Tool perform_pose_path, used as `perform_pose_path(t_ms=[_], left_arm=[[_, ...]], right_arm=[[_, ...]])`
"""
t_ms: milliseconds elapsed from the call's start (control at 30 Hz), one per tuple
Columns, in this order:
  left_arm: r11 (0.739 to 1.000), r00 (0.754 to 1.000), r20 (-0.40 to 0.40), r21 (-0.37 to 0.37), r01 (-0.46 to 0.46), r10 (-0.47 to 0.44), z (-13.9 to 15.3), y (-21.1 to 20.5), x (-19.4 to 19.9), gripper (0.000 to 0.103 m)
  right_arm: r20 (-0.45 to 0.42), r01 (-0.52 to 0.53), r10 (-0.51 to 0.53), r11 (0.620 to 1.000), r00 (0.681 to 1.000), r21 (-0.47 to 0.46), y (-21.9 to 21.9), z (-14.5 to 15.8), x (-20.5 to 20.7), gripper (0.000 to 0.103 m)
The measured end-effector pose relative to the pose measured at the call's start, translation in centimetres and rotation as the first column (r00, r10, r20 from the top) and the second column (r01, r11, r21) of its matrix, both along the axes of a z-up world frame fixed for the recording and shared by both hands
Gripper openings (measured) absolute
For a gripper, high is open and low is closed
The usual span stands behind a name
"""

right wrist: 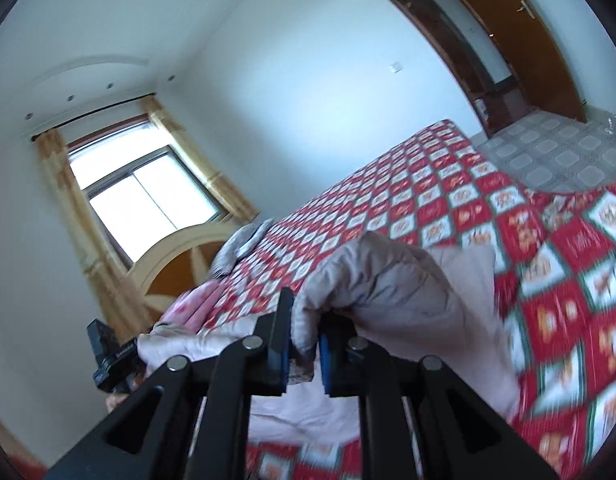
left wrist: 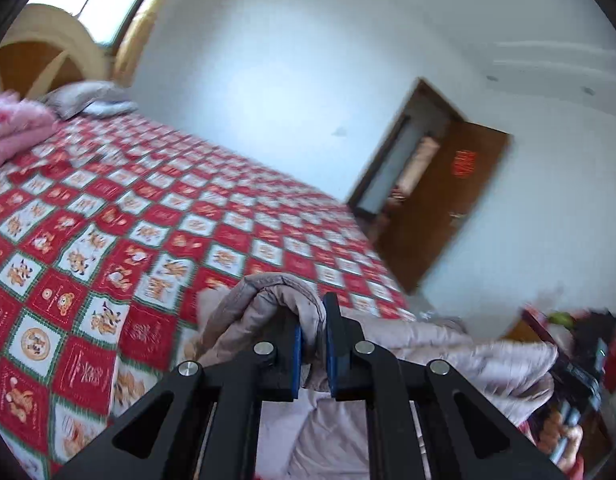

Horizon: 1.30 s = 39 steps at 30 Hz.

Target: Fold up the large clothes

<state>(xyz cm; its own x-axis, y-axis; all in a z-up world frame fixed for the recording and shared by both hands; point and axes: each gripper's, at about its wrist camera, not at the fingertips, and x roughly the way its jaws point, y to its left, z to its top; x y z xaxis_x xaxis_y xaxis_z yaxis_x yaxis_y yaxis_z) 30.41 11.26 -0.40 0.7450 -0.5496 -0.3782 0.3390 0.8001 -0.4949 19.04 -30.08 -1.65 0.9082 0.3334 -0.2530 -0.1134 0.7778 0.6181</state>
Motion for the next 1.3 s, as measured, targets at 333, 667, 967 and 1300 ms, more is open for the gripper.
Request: perform_pose_path(t_ms=[333, 667, 967, 1300], left_arm=[[0.972, 0.978, -0.137, 0.196, -0.132, 0.16, -6.5, -7.4, 15.0, 0.009], [0.932, 0.965, -0.174, 0.339, -0.127, 0.194, -15.5, -10.4, 19.8, 0.016], [0.948, 0.95, -0.252, 0.3, -0.103, 0.183, -17.0, -10.9, 21.6, 0.017], [0.958, 0.936, -0.254, 0.212, -0.193, 0.245, -6.5, -3.8, 19.5, 0.082]], right_arm=[[-0.152, 0.17, -0.203, 0.964, 0.967, -0.203, -2.8, -6.9, 14.9, 0.015], [-0.2, 0.21, -0.28, 0.927, 0.939, -0.312, -3.9, -15.1, 19.7, 0.023], [-0.286, 0.191, -0.259, 0.951, 0.923, -0.245, -5.2, -16.7, 21.1, 0.024], [-0.052, 0.284, -0.29, 0.954, 0.956, -0.099, -7.2, -6.4, 13.9, 0.099]])
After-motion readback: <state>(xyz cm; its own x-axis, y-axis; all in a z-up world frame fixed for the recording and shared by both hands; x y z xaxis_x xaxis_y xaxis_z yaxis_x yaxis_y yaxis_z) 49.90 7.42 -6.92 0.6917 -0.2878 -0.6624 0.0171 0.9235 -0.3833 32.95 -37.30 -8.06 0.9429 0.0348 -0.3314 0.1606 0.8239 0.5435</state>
